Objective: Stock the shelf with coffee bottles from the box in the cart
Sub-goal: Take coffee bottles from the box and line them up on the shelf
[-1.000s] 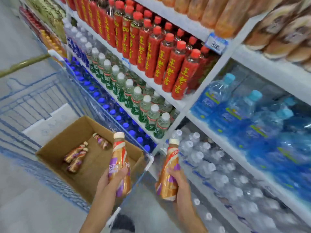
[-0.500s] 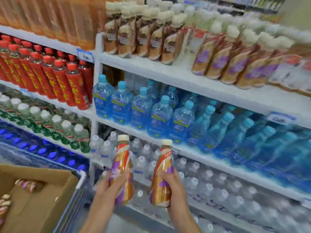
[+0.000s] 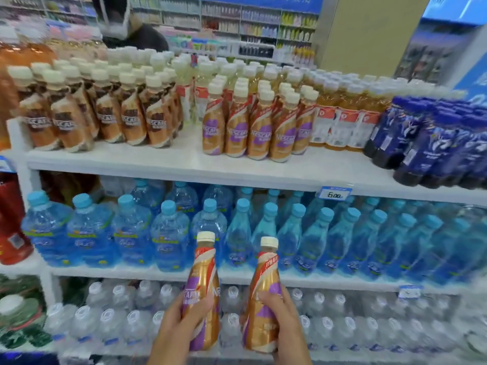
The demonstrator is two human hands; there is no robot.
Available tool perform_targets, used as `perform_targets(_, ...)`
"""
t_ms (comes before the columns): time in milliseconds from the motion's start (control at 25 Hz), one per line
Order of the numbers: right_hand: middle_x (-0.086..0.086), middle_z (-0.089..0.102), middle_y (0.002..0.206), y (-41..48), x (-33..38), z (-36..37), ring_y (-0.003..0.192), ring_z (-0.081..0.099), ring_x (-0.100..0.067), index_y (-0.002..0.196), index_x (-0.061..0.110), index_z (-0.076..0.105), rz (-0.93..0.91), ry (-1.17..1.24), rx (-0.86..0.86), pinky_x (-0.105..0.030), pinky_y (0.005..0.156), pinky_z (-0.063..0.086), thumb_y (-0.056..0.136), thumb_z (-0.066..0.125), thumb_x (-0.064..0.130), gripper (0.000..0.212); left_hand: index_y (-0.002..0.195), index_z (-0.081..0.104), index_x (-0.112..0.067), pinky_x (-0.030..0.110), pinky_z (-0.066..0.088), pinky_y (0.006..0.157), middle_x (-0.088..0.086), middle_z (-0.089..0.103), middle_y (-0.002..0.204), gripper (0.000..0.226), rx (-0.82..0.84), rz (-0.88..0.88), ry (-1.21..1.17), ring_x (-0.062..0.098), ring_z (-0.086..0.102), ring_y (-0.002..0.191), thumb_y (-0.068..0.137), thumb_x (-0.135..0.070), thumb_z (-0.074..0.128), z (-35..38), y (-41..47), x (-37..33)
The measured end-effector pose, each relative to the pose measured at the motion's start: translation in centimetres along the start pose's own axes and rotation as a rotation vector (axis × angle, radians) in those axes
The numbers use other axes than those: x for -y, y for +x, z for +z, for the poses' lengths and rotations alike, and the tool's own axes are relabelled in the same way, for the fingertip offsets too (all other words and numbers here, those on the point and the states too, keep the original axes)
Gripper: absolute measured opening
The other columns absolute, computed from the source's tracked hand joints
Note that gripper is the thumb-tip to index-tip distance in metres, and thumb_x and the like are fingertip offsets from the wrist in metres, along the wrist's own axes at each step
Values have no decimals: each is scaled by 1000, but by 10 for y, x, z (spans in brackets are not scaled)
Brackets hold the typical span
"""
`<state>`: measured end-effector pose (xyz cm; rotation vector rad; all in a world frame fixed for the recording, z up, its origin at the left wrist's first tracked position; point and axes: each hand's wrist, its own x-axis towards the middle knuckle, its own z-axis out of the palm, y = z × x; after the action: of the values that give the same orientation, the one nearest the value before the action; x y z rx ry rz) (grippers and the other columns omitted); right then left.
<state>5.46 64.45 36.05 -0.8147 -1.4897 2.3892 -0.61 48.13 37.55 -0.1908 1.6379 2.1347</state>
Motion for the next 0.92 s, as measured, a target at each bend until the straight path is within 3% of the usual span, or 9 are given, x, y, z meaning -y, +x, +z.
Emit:
perform_targets(80,-11,73,75,7,14,-3,63,69,-24,107,9,69,-26,15,-11,-34,62,56,37,83,26,73,97,72,-19,30,50,73,-2,79,78,24,19,-7,-31,19,69,87,78,-10,82,13,11,-8)
perform_targets(120,-12,72,75,12,20,-6,63,68,-25,107,8,69,-40,18,-7,-34,61,56,35,83,26,76,101,73,-17,33,51,76,1,80,82,26,48,-15,-36,22,70,89,78,-10,82,21,18,-12)
perform_targets(280,-17,73,83,30,32,-14,69,70,-26,108,8,70,-75,18,-34,-34,63,57,31,82,33,81,110,73,-16,51,52,99,10,79,100,73,114,-19,-2,32,72,101,42,-31,94,35,48,-17)
perform_targets(400,-22,73,95,41,44,-23,79,70,-33,116,10,69,-69,29,-37,-38,67,58,36,84,33,85,109,74,-17,54,51,100,12,78,102,77,157,-9,10,35,72,103,35,-39,87,50,63,-25)
perform_targets(480,-23,72,104,50,57,-27,82,70,-36,123,10,65,-70,29,-16,-41,68,58,40,88,34,89,105,76,-21,57,51,99,12,78,103,66,176,26,32,38,72,101,42,-38,87,61,70,-36)
perform_targets(560,-25,69,114,61,80,-29,89,69,-40,126,16,63,-122,2,7,-45,75,57,46,91,38,87,101,78,-27,54,54,95,10,78,105,53,204,103,69,34,74,100,50,-42,85,78,75,-54)
perform_targets(680,-24,69,109,81,138,-27,88,70,-39,105,25,70,-298,-90,59,-45,76,57,62,81,40,46,103,75,-32,34,60,76,3,78,103,42,281,276,147,25,75,96,63,-46,80,113,83,-94)
perform_targets(760,-14,72,106,97,181,-25,91,71,-32,104,28,67,-420,-150,57,-43,78,59,74,77,36,32,116,69,-26,19,56,68,0,76,104,52,299,409,201,16,73,95,69,-43,85,141,95,-120)
perform_targets(920,6,70,106,133,245,-26,86,69,-5,124,24,55,-556,-302,48,-16,66,54,89,73,23,39,125,61,-29,20,55,81,-8,72,115,51,275,565,310,6,69,103,79,-45,75,183,127,-151)
